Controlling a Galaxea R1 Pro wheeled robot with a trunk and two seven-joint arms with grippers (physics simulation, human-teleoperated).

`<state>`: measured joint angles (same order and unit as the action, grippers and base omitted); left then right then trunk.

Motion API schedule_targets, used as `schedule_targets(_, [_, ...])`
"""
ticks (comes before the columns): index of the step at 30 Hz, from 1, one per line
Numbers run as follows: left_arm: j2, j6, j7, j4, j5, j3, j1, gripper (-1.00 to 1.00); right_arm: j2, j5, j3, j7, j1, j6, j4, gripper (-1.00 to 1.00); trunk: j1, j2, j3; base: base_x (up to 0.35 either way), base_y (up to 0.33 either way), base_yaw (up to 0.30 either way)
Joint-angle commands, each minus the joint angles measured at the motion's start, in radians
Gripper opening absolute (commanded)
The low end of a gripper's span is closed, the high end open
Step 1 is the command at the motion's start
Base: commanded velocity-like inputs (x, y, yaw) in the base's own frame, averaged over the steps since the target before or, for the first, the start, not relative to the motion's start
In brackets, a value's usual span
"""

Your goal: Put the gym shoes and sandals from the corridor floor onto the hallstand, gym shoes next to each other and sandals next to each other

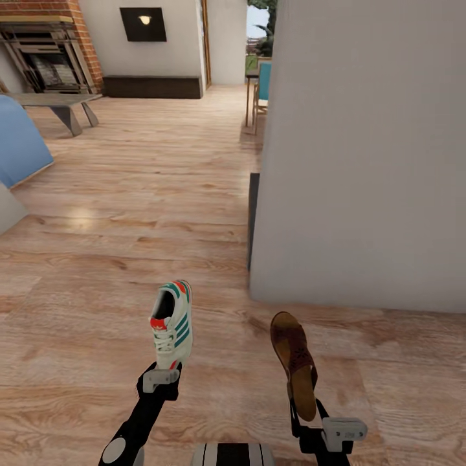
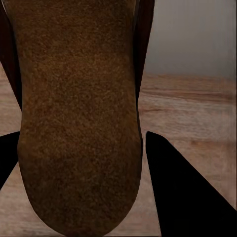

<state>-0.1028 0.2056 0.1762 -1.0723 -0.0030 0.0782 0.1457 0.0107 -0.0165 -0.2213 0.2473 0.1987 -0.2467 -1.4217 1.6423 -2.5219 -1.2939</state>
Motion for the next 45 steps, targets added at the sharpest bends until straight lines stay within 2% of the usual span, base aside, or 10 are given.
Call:
schedule_targets(1, [0.000,0.000,0.000,0.000,0.000,0.000,0.000,-1.00,0.000,0.003,0.000,-0.002,0.000,-0.001,0.001,-1.00,0.000,0.000,0.001,-0.166,0.000,-0.220])
schedule_targets(17, [0.000,0.000,0.000,0.002,0.000,0.000,0.000,-1.00,0.001,0.004,0.003,-0.002,-0.001,-0.002,0.024,-1.00,0.000,0.000,0.018,-0.271,0.000,-0.193])
schedule_targets(34, [0.000,0.000,0.000,0.002,0.000,0.000,0.000,-1.00,0.000,0.004,0.002,-0.002,-0.001,-0.002,0.026,-1.00,0.000,0.000,0.020,-0.055,0.000,-0.020])
schedule_targets(45, [0.000,0.000,0.000,0.002,0.000,0.000,0.000,-1.00,0.000,0.004,0.002,-0.002,-0.001,-0.002,0.026,-1.00,0.000,0.000,0.020,-0.234,0.000,-0.013])
